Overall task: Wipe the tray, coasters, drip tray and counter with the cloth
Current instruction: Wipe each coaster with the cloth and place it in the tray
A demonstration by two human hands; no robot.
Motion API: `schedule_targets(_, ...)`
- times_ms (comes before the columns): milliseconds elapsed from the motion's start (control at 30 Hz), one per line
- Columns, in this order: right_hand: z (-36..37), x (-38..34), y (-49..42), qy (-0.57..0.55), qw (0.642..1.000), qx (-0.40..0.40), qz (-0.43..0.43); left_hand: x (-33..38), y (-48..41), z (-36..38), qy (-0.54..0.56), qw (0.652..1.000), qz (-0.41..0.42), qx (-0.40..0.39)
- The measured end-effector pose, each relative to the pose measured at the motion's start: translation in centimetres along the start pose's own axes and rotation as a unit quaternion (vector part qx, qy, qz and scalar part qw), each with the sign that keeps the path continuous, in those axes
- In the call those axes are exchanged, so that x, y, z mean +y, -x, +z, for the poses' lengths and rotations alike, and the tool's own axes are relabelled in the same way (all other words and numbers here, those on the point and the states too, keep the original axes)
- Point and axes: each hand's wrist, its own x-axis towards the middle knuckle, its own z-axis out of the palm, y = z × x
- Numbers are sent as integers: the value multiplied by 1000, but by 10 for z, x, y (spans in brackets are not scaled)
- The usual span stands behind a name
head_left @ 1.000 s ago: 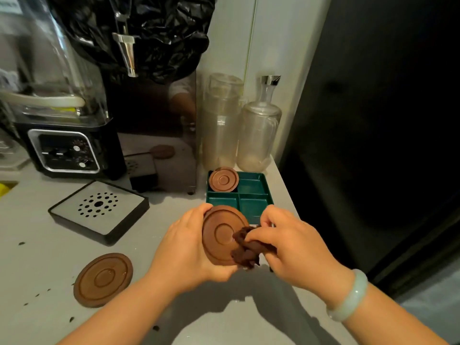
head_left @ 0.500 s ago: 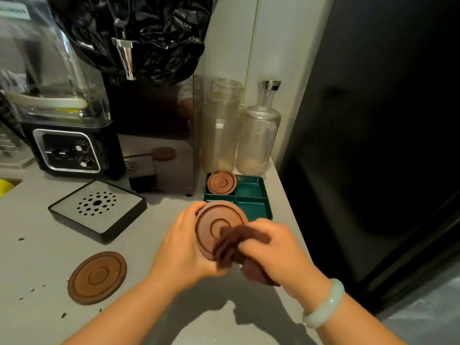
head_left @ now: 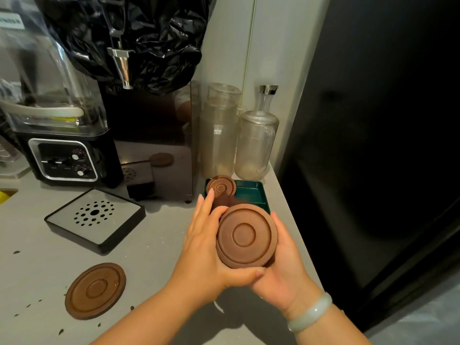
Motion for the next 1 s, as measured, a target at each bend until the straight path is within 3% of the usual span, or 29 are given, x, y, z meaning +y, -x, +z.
schedule_targets(167, -10, 7, -3, 9, 1000, 8, 14, -10, -2, -10, -77, 997, -6, -9)
schedule_targets(367, -46, 21, -9, 2, 997, 70, 11, -38, 14, -10, -137, 989, -45, -39)
schedule_targets(433, -58, 32, -13, 42, 990, 130, 22, -49, 19, -10, -140, 987, -64, -38)
schedule_targets(500, -64, 41, -15, 230, 952, 199, 31, -55, 20, -9, -136, 987, -81, -39)
schedule_targets(567, -64, 46, -17, 479, 853, 199, 60, -59, 20, -5, -123, 987, -94, -45)
schedule_targets(600, -64, 45, -18, 540, 816, 195, 71, -60, 19, -3, -116, 987, -98, -47)
schedule_targets(667, -61, 41, -22, 584, 786, 199, 42, -62, 17, 1, -103, 988, -109, -39)
schedule_targets(700, -60, 37, -25, 585, 784, 206, 4, -63, 15, 2, -97, 988, -114, -33)
schedule_targets(767, -56, 25, -31, 530, 819, 209, -65, -65, 9, 5, -90, 989, -119, -23)
schedule_targets(867, -47, 2, -41, 438, 883, 159, -63, -65, -4, 11, -76, 990, -120, -18)
schedule_targets(1000, -48, -22, -63, 426, 879, 194, -91, -64, -30, 25, 49, 986, -154, -30)
